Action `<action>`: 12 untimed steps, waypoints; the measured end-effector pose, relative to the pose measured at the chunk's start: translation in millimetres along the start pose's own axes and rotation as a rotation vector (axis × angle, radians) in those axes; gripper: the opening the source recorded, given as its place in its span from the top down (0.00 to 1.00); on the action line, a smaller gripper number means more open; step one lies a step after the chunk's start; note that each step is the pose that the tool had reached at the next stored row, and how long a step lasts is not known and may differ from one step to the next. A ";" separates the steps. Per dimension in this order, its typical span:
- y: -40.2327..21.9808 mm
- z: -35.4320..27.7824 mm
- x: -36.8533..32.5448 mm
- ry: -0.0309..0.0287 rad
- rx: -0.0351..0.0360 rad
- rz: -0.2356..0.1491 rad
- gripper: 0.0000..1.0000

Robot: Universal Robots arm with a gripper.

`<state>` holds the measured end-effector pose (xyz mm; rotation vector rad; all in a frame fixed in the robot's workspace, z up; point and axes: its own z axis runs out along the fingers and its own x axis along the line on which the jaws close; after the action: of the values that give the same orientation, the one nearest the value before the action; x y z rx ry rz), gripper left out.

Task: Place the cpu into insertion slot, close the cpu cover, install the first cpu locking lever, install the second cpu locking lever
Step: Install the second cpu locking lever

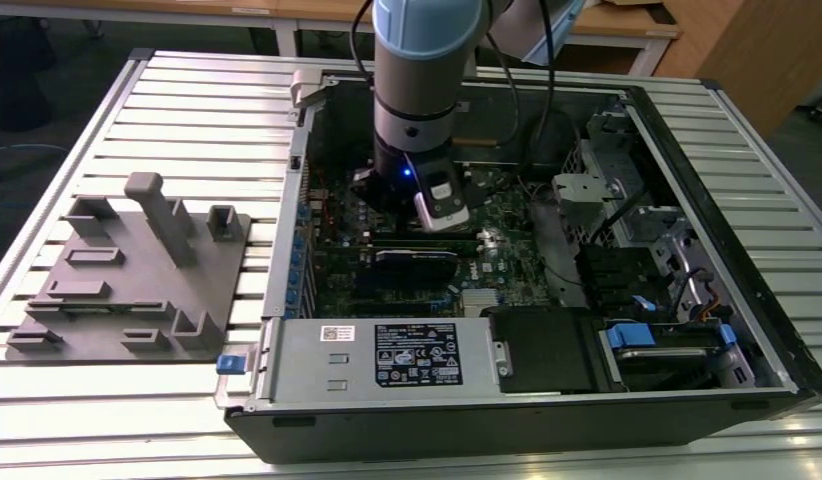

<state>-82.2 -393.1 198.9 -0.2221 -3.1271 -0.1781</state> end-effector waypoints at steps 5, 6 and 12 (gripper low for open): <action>-2.9 -0.4 -0.5 0.0000 0.0000 0.000 0.89; -3.5 -0.5 -0.6 0.0000 0.0002 0.000 0.89; -5.1 -0.2 -0.6 0.0001 -0.0022 0.000 0.89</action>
<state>-82.3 -398.2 198.5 -0.2221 -3.1269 -0.1815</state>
